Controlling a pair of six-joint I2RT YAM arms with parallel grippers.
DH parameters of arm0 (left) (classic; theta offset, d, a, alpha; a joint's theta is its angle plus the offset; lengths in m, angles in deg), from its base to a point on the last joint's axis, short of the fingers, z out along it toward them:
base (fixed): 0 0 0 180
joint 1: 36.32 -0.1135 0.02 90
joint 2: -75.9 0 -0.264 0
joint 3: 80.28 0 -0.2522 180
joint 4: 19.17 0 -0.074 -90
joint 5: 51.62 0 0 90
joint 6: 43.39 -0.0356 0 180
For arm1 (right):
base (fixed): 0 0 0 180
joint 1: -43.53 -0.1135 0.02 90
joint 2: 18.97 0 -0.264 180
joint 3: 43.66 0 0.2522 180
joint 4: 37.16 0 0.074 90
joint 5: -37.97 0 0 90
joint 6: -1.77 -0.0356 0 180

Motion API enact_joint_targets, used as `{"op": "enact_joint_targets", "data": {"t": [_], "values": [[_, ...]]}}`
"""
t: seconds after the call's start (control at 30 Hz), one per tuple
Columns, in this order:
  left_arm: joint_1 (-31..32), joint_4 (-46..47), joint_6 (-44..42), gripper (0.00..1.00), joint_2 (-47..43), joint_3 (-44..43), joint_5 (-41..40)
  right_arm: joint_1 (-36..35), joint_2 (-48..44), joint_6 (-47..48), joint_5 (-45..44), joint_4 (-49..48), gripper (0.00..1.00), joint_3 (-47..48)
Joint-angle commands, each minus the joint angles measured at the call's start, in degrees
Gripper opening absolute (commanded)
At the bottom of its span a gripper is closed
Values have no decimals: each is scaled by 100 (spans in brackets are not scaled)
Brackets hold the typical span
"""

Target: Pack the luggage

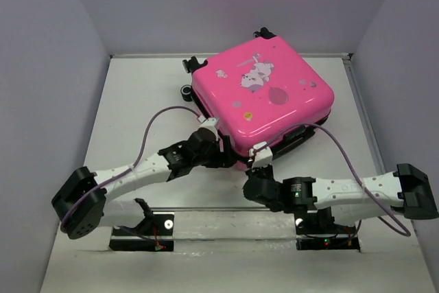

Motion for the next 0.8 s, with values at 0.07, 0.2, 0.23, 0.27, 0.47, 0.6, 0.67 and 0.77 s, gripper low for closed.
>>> {"op": "enact_joint_targets", "data": {"t": [0.07,0.2,0.23,0.27,0.47,0.6,0.67,0.77], "values": [[-1497,-12,-270,94,-1740,-414,-169,18,-407,-660,502,-2958,7,-443],[-3052,-78,-333,94,-1727,-852,1067,18,-575,-643,862,-2863,7,-733],[-3293,36,-307,94,-1438,-985,1176,18,-592,-643,1046,-2836,7,-759],[-3495,98,-272,95,-1244,-1134,1246,18,-610,-625,1144,-2835,7,-795],[-4174,327,-61,95,976,-3151,1826,-34,-654,-450,1373,-2598,7,-813],[-4288,205,97,97,2297,-4408,2012,-35,-707,-353,1426,-2475,7,-760],[-4288,-58,98,98,2990,-4938,1977,-88,-733,-327,1461,-2466,7,-760],[-4288,-217,141,98,3738,-5730,1898,-88,-759,-309,1505,-2457,7,-777]]}}
